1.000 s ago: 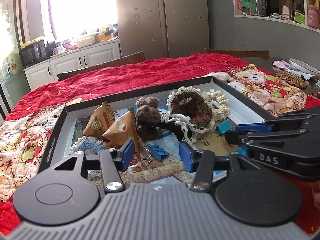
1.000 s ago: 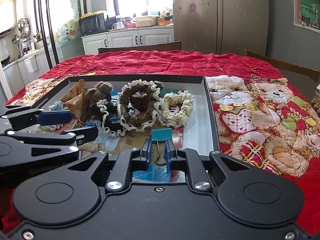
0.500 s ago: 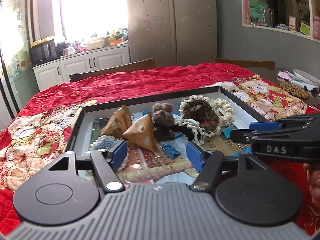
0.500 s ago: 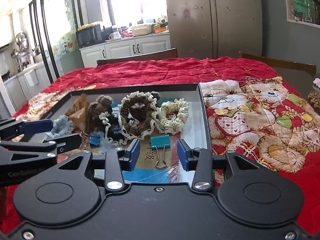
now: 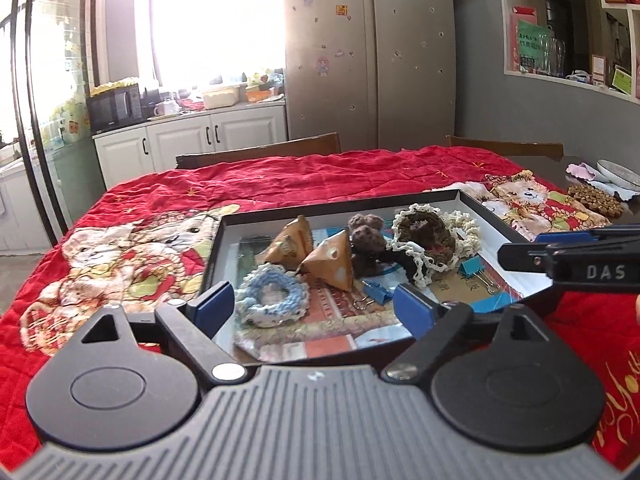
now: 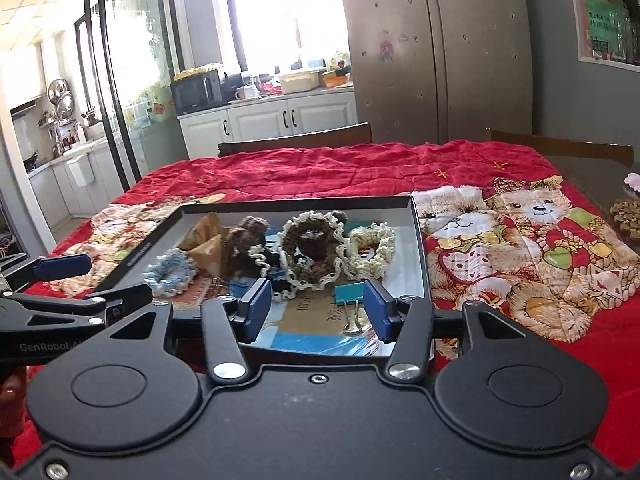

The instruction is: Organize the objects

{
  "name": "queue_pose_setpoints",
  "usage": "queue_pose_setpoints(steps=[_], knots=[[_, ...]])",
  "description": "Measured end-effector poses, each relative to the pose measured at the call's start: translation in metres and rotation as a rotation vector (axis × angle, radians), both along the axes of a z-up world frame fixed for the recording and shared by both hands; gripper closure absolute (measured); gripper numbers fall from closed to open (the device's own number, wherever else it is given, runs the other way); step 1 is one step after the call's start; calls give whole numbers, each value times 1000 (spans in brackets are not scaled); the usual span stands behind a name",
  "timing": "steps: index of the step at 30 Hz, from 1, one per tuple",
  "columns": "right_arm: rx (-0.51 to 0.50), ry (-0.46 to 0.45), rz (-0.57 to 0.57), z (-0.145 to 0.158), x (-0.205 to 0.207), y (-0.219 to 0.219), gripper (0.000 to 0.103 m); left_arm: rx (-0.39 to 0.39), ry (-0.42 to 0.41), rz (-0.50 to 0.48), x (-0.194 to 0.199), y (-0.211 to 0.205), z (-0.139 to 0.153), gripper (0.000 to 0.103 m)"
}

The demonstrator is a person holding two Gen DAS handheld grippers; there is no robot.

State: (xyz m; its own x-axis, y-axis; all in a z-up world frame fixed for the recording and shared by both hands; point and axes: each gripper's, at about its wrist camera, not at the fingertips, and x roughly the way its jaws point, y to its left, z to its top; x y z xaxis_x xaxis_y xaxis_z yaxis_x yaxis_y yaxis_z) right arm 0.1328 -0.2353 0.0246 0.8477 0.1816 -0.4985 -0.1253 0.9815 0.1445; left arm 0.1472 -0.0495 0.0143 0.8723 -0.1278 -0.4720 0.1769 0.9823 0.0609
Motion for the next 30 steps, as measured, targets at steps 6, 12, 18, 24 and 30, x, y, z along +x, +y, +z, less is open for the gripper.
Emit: queue_pose_setpoints(steps=[6,12,18,24,30], knots=[[-16,-9,19,12,-24,6,48,18,-34,17,-20,5,11,0],[-32,-15,28,18,-47,11,37,14,-42,19,-38,11,17,0],[-59,-10,15,20,-70,13,27,3,-20,39,-54,21,15,0],[-84,4,6,20,-87,15,22,3,-13,48,-68,28,14,0],[-105,1,-2,24,-101,19,19,19,-8,37,-81,25,13,0]])
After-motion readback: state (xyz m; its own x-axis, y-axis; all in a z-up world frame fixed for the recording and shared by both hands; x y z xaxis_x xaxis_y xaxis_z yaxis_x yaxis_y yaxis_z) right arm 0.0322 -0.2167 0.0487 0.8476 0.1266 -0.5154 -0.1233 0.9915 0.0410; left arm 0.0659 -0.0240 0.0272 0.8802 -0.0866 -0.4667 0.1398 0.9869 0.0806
